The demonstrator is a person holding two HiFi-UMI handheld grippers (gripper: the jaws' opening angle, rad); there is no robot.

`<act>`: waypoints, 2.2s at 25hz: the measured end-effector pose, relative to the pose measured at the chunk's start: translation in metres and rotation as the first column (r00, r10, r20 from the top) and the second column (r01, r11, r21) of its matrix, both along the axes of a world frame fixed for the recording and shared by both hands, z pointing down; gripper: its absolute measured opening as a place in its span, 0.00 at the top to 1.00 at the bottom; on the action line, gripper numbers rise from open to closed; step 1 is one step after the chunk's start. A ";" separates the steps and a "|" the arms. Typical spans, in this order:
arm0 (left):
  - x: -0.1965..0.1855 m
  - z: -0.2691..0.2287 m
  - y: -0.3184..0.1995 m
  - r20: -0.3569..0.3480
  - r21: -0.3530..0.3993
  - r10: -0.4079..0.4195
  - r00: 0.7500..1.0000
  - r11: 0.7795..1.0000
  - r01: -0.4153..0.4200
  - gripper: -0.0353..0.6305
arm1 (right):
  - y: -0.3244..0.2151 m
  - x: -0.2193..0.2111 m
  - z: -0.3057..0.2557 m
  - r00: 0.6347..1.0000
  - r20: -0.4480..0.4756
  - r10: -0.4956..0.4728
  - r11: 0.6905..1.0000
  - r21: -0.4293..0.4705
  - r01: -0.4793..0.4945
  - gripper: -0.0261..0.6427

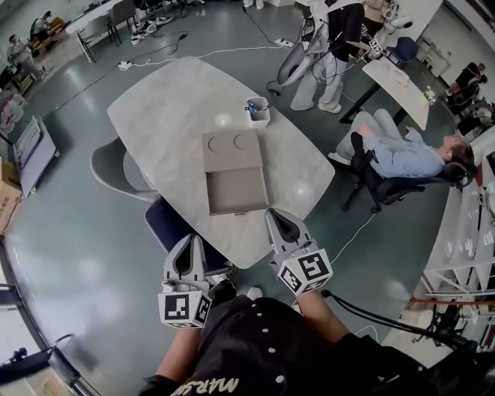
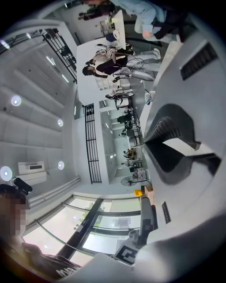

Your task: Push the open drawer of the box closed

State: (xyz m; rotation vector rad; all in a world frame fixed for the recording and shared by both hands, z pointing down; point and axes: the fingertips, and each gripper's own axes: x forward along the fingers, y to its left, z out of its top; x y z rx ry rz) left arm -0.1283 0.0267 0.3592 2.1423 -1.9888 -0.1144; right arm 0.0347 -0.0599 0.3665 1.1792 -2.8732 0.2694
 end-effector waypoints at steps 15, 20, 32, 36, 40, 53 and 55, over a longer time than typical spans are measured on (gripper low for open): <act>-0.037 0.006 -0.070 -0.026 -0.014 0.081 0.996 0.997 -0.082 0.92 | -0.058 -0.035 0.008 0.998 -0.016 0.068 0.996 -0.051 -0.068 0.96; -0.026 0.011 -0.079 -0.037 -0.030 0.077 0.996 0.996 -0.078 0.92 | -0.073 -0.031 0.018 0.999 -0.015 0.049 0.995 -0.091 -0.050 0.96; 0.000 0.057 -0.080 -0.063 -0.157 0.077 0.995 0.984 -0.086 0.92 | -0.093 -0.024 0.112 1.000 -0.003 0.024 0.939 -0.342 -0.023 0.96; 0.009 0.085 -0.082 -0.085 -0.206 0.081 0.993 0.974 -0.097 0.92 | -0.100 -0.021 0.166 0.999 -0.020 0.027 0.893 -0.449 -0.033 0.96; 0.017 0.108 -0.077 -0.110 -0.268 0.066 0.992 0.959 -0.093 0.92 | -0.090 -0.020 0.220 0.999 -0.038 0.018 0.824 -0.566 -0.037 0.96; 0.028 0.157 -0.074 -0.148 -0.356 0.051 0.988 0.929 -0.101 0.92 | -0.059 -0.041 0.329 0.997 -0.067 -0.038 0.645 -0.764 -0.027 0.91; 0.027 0.163 -0.074 -0.148 -0.367 0.045 0.988 0.925 -0.097 0.92 | -0.059 -0.041 0.338 0.997 -0.069 -0.029 0.628 -0.778 -0.036 0.91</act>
